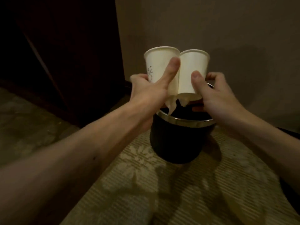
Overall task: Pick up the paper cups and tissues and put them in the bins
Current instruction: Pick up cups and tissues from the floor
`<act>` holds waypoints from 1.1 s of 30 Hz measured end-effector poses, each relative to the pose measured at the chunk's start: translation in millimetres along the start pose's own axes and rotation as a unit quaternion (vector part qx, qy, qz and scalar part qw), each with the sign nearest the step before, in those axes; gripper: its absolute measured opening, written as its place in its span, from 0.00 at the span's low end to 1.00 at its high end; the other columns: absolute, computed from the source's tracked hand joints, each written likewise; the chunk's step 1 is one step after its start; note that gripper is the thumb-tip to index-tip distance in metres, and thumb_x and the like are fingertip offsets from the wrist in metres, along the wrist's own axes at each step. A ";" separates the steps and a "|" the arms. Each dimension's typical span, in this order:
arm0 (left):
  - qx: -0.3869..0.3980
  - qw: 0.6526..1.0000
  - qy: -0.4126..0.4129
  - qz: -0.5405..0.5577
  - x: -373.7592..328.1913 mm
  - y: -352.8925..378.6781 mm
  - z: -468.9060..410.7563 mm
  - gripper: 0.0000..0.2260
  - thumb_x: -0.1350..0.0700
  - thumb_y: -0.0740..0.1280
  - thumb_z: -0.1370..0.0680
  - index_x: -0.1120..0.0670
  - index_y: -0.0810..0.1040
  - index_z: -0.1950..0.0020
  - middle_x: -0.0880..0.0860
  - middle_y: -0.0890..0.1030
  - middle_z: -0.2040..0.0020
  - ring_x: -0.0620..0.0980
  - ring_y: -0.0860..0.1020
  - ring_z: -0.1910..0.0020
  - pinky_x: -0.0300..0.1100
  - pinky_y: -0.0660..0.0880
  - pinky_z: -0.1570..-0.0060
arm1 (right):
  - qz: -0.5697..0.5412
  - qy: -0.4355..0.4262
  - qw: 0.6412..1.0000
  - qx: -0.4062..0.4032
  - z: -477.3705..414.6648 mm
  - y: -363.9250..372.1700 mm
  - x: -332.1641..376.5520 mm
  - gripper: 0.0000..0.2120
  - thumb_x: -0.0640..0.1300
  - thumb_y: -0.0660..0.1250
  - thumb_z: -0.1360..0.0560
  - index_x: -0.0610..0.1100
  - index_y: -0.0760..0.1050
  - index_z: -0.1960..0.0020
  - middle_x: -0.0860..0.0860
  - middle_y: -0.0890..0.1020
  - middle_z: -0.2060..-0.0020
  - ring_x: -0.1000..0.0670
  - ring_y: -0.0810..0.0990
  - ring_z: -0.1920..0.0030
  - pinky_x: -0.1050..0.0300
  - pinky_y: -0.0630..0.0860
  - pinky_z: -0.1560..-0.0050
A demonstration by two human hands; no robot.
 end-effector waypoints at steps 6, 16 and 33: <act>0.063 0.981 0.016 -0.183 37.1 50.1 -58.9 0.26 0.41 0.68 0.23 0.49 0.57 0.37 0.49 0.75 0.48 0.46 0.78 0.52 0.40 0.81 0.59 | 0.285 -0.027 0.957 -0.040 -38.2 -33.0 -52.1 0.22 0.63 0.60 0.22 0.50 0.63 0.37 0.53 0.78 0.51 0.48 0.80 0.50 0.43 0.76 0.45; 0.020 0.762 0.302 -0.572 47.1 35.3 -45.5 0.17 0.40 0.63 0.21 0.53 0.78 0.46 0.52 0.79 0.53 0.52 0.79 0.53 0.43 0.68 0.62 | 0.418 -0.163 0.887 -0.110 -6.7 -34.2 -76.0 0.17 0.53 0.62 0.20 0.42 0.84 0.50 0.45 0.81 0.49 0.43 0.71 0.39 0.40 0.70 0.43; 0.014 0.868 -0.079 -0.490 192.1 -152.3 -83.9 0.26 0.55 0.65 0.20 0.50 0.63 0.23 0.56 0.72 0.29 0.56 0.74 0.35 0.43 0.72 0.44 | 0.159 0.027 0.946 0.282 -22.1 220.2 -171.0 0.19 0.51 0.52 0.17 0.56 0.68 0.28 0.55 0.70 0.30 0.53 0.68 0.31 0.60 0.62 0.41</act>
Point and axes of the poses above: each hand's wrist, its own z-axis away from the middle knuckle, its own y-axis out of the palm, x = y × z, the point moved 4 cm from there along -z, towards the middle knuckle
